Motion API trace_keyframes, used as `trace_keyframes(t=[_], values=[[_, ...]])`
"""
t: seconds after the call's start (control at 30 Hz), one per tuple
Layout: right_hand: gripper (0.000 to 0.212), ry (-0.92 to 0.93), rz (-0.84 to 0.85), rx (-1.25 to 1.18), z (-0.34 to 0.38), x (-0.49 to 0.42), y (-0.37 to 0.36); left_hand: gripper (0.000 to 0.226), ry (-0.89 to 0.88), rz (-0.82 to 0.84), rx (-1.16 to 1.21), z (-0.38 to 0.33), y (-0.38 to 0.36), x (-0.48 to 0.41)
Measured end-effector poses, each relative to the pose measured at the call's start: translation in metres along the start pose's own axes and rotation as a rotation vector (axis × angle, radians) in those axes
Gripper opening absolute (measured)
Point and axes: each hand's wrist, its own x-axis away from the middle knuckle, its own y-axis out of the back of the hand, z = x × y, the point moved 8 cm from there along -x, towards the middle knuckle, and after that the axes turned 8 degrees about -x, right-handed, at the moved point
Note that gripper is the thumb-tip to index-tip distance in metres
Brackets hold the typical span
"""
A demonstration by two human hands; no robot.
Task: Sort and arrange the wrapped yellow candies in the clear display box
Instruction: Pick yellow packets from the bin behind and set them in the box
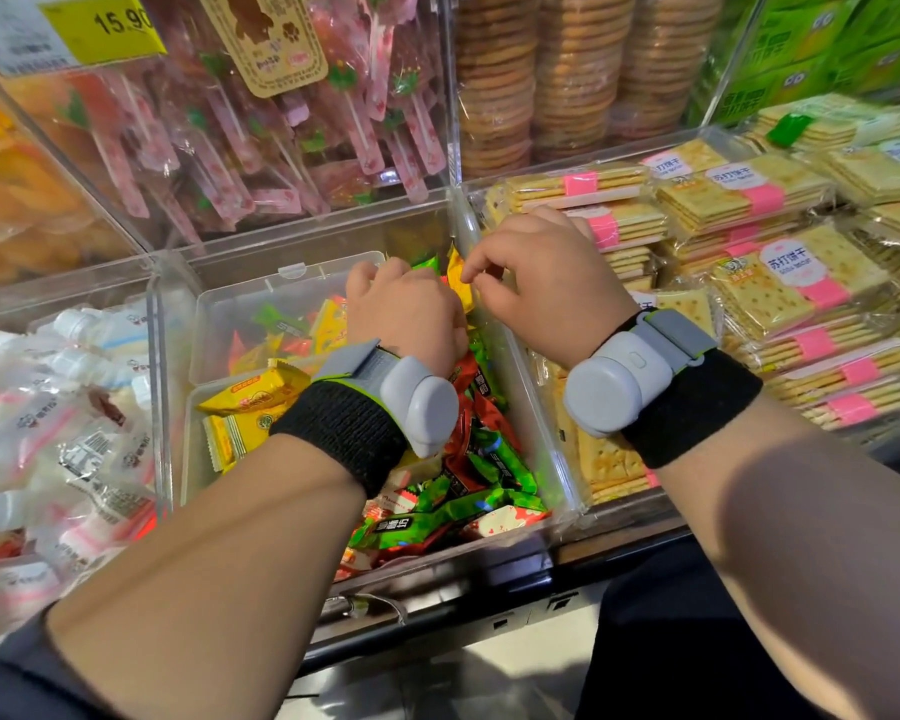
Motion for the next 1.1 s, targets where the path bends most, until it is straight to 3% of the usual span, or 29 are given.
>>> trace_keyframes(t=[0.5,0.67,0.93,1.1], values=[[0.018,0.02,-0.005,-0.011,0.001,0.002,0.002,0.011,0.141,-0.104,0.38,0.04,0.054,0.031],[0.022,0.044,0.058,0.002,0.006,0.004,-0.003,0.01,0.226,-0.119,0.572,0.06,0.064,0.047],[0.02,0.013,0.18,0.137,0.014,0.004,-0.009,0.007,0.287,-0.217,0.661,0.087,0.072,0.064],[0.032,0.054,0.197,0.156,0.034,0.005,-0.006,0.012,0.336,-0.225,0.771,0.105,0.067,0.072]])
